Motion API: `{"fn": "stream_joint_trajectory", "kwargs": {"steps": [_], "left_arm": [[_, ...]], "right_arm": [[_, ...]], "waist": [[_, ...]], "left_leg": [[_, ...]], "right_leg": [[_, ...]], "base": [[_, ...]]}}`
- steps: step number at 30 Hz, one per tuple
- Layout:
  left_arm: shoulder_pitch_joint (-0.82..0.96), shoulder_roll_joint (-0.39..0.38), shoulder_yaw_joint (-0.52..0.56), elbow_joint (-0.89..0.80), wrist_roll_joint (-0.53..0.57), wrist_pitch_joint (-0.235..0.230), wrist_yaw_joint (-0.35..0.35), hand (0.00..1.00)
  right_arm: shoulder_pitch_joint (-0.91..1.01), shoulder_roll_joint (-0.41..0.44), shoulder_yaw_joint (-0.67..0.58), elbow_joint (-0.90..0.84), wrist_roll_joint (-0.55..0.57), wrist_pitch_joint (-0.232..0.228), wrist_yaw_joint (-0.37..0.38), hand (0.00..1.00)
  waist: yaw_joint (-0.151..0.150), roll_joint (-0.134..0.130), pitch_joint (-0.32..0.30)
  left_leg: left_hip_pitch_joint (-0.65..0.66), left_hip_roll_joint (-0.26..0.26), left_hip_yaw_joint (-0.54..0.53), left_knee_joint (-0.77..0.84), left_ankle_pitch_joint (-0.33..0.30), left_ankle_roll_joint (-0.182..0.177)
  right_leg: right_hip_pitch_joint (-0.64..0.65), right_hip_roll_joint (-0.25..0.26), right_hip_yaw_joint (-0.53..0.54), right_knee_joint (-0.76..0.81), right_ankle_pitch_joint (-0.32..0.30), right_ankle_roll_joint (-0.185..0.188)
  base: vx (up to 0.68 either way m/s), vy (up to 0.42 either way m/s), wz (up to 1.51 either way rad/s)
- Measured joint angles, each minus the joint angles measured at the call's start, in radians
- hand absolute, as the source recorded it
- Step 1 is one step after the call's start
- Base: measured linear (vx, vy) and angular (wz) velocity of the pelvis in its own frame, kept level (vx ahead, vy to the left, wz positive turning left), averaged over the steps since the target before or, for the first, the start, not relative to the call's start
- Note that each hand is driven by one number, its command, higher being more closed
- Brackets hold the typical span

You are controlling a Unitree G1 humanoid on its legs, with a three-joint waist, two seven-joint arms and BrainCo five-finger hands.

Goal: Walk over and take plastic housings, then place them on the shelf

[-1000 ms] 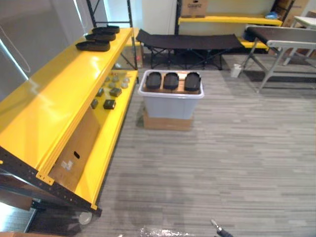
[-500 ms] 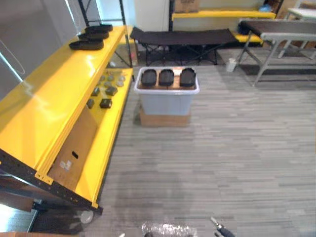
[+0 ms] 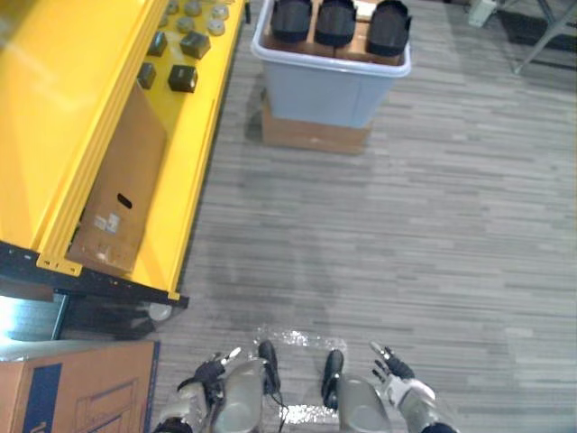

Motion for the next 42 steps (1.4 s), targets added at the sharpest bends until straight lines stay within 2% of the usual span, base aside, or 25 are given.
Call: {"fn": "stream_joint_trajectory", "kwargs": {"steps": [4,8,15,22,29,32,35,36,37,39,42], "left_arm": [[-0.007,-0.002,-0.012,0.0,-0.027,-0.007,0.026,0.0],[-0.007,-0.002,-0.018,-0.001,-0.036,-0.024,0.041,0.0],[0.016,-0.005,-0.02,0.002,-0.028,-0.044,0.08,0.0],[0.091,-0.003,-0.021,0.009,-0.015,-0.043,0.106,0.0],[0.139,0.0,-0.017,0.01,-0.013,-0.045,0.107,0.0],[0.155,0.003,-0.006,0.014,0.027,-0.042,0.107,0.0],[0.174,0.006,0.023,0.014,0.072,-0.036,0.107,0.0],[0.187,0.006,0.028,0.016,0.093,-0.03,0.107,0.0],[0.195,0.004,0.032,0.016,0.093,-0.021,0.107,0.0],[0.204,0.007,0.046,0.016,0.085,-0.003,0.107,0.0],[0.2,-0.002,0.081,0.014,0.083,0.004,0.108,0.0]], "right_arm": [[0.013,0.002,0.026,0.001,0.0,0.0,0.0,0.0],[0.015,0.002,0.026,0.005,0.021,0.0,-0.002,0.0],[0.048,0.007,0.036,0.037,0.017,0.0,-0.008,0.0],[0.127,0.008,0.052,0.042,0.013,0.002,-0.018,0.0],[0.133,-0.003,0.064,0.047,-0.006,0.031,-0.043,0.0],[0.133,-0.001,0.053,0.066,0.001,0.032,-0.062,0.0],[0.151,0.002,0.004,0.067,0.017,0.049,-0.063,0.0],[0.155,0.0,-0.026,0.058,0.021,0.051,-0.062,0.0],[0.156,0.004,-0.052,0.056,0.019,0.057,-0.062,0.0],[0.174,0.009,-0.091,0.066,0.016,0.087,-0.061,0.0],[0.235,0.037,-0.165,0.067,0.006,0.123,-0.061,0.0]], "waist": [[0.009,0.003,0.006],[0.01,0.003,0.006],[0.011,0.004,-0.003],[0.01,0.021,-0.115],[0.012,0.033,-0.152],[0.012,0.023,-0.16],[0.011,0.008,-0.154],[0.006,0.014,-0.15],[0.003,0.008,-0.141],[0.001,-0.002,-0.138],[-0.006,0.001,-0.14]], "left_leg": [[-0.009,0.003,-0.011,0.036,-0.017,-0.002],[-0.01,0.006,-0.02,0.047,-0.018,-0.004],[0.069,0.022,-0.06,0.066,-0.034,-0.016],[0.118,0.05,-0.041,0.044,-0.044,-0.019],[0.131,0.054,-0.01,0.007,-0.035,-0.012],[0.13,0.054,-0.008,0.013,-0.038,-0.008],[0.129,0.052,-0.008,0.056,-0.093,0.014],[0.13,0.062,-0.007,0.08,-0.117,0.026],[0.149,0.066,-0.003,0.085,-0.128,0.029],[0.183,0.083,-0.003,0.086,-0.144,0.02],[0.196,0.13,-0.014,0.106,-0.183,-0.009]], "right_leg": [[-0.021,-0.01,-0.003,0.064,-0.038,-0.005],[-0.021,-0.01,-0.009,0.085,-0.052,-0.011],[0.114,0.015,-0.055,0.026,-0.05,-0.012],[0.177,0.053,-0.045,-0.068,-0.011,-0.02],[0.178,0.064,-0.015,-0.119,0.022,-0.019],[0.179,0.067,-0.004,-0.123,0.023,-0.014],[0.134,0.038,0.004,0.024,-0.027,0.016],[0.062,0.028,0.022,0.176,-0.025,0.014],[0.002,0.01,0.039,0.306,-0.034,-0.001],[-0.017,0.008,0.041,0.325,-0.053,-0.009],[-0.045,0.043,0.058,0.15,-0.042,0.018]], "base": [[-0.03,-0.003,0.05],[0.0,-0.028,0.07],[0.01,-0.015,0.15],[0.01,0.002,-0.11],[0.0,0.009,-0.14],[0.03,0.024,-0.05],[0.04,0.077,-0.03],[0.05,0.091,-0.07],[0.06,0.069,-0.03],[0.12,-0.038,0.04],[0.14,-0.067,-0.03]]}}
